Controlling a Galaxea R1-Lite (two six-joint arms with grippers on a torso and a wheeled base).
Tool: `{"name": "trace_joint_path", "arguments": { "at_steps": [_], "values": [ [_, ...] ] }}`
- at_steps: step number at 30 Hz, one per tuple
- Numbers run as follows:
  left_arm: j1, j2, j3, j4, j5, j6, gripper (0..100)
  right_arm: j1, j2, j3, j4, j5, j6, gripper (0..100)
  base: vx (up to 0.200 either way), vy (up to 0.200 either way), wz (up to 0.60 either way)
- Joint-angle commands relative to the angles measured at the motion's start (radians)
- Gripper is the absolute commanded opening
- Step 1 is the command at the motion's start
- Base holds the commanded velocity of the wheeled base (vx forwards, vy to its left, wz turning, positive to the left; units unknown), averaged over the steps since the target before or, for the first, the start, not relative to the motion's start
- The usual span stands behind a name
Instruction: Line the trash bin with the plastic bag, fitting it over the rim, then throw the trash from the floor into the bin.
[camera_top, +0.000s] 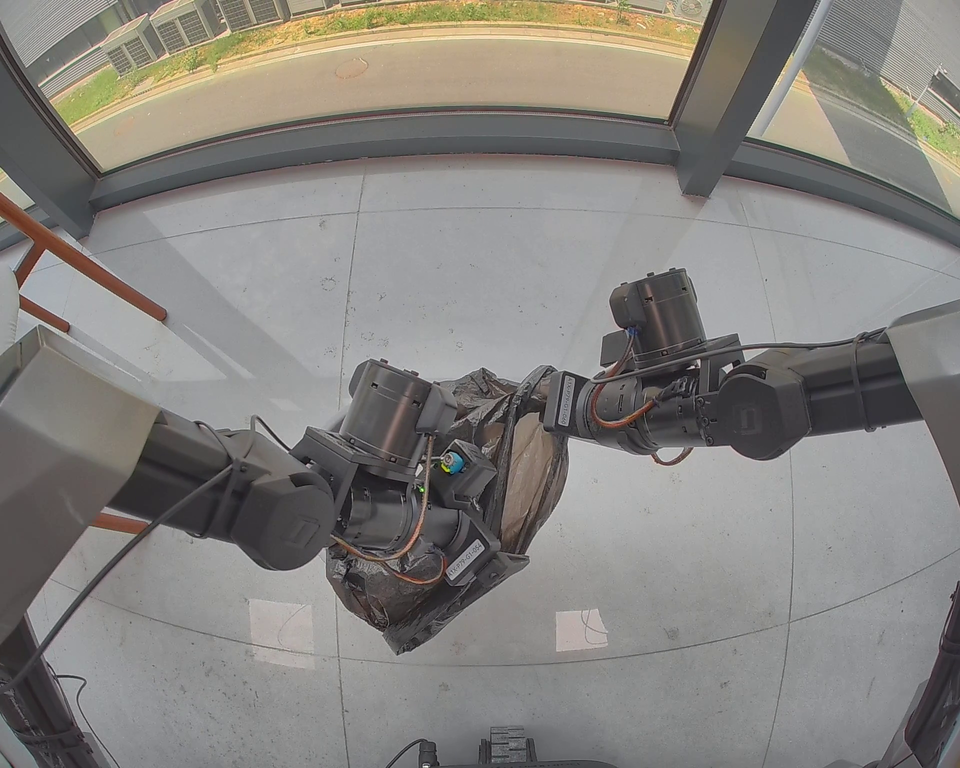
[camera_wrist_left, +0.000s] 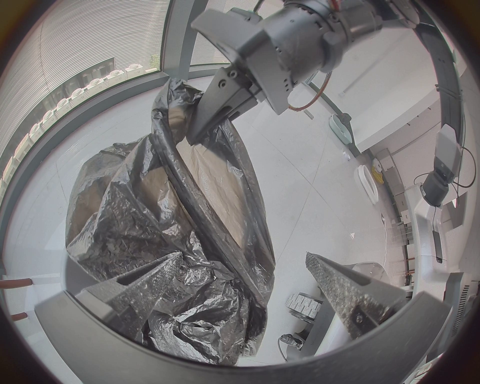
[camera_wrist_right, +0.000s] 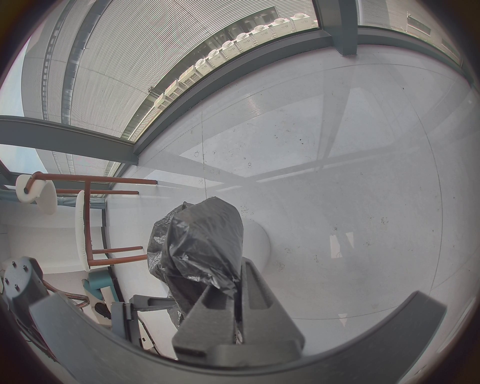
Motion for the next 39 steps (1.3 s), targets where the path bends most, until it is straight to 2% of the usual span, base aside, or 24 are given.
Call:
{"name": "trace_joint_path", "arguments": {
  "at_steps": [1, 7, 22, 23, 34, 39],
  "values": [
    [0.023, 0.041, -0.01, -0.007, 0.003, -0.002, 100, 0.0, -0.003, 0.0, 0.0, -0.001, 0.0, 0, 0.0, 0.0, 0.0],
    [0.046, 0.042, -0.016, -0.007, 0.029, -0.028, 100, -0.002, -0.002, -0.003, -0.001, -0.001, -0.002, 0, 0.0, 0.0, 0.0],
    [0.046, 0.079, -0.061, -0.007, 0.027, -0.034, 100, 0.001, -0.002, -0.008, -0.001, -0.001, -0.002, 0, 0.0, 0.0, 0.0],
    [0.046, 0.079, -0.061, -0.007, 0.027, -0.034, 0, 0.001, -0.002, -0.008, -0.001, -0.001, -0.002, 0, 0.0, 0.0, 0.0],
    [0.047, 0.07, -0.048, -0.007, 0.029, -0.065, 0, 0.001, -0.005, -0.002, 0.003, -0.002, -0.002, 0, 0.0, 0.0, 0.0],
    [0.053, -0.022, -0.022, -0.003, 0.029, -0.086, 0, 0.003, -0.012, 0.018, 0.003, -0.004, 0.0, 0, 0.0, 0.0, 0.0]
  ]
}}
